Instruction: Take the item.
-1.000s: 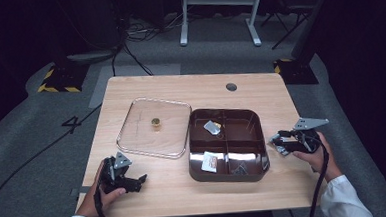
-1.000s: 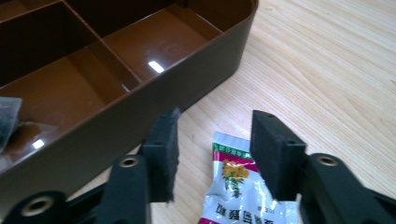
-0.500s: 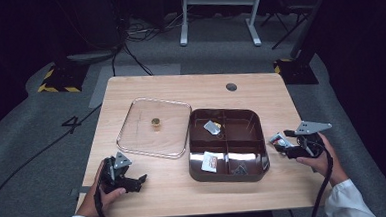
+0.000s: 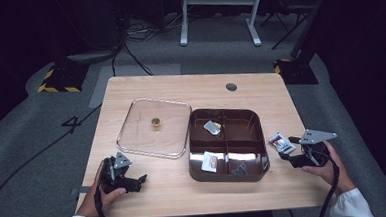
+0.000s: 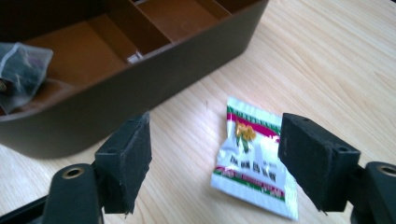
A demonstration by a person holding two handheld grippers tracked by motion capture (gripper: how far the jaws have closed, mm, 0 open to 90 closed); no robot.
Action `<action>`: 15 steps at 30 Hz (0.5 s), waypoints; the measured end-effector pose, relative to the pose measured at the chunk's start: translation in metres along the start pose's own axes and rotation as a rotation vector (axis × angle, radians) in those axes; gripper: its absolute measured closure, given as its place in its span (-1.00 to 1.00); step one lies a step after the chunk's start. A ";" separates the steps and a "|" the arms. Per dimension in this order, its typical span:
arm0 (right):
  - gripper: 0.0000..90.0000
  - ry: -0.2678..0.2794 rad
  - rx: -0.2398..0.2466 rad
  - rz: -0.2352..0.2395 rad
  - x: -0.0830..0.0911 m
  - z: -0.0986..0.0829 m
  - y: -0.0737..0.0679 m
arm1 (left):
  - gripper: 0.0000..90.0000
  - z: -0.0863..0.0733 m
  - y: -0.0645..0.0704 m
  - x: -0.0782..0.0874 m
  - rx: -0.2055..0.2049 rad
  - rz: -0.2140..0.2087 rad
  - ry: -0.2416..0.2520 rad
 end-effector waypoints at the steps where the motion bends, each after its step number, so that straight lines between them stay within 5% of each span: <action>1: -0.41 0.000 0.000 0.000 0.000 0.000 0.000 | -0.99 0.000 0.000 0.000 0.000 0.000 0.000; 15: -0.41 -0.009 -0.035 -0.033 0.007 -0.032 -0.003 | -0.99 0.000 0.000 0.000 0.000 0.000 0.000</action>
Point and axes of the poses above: each handheld gripper's, and its own axes: x roughly backward along the jaws, z roughly out of its top, y roughly to its right, the point moved 6 cm from there along -x, roughly forward along the jaws, and after that the axes turned 6 degrees about y, right-handed, at the moved point
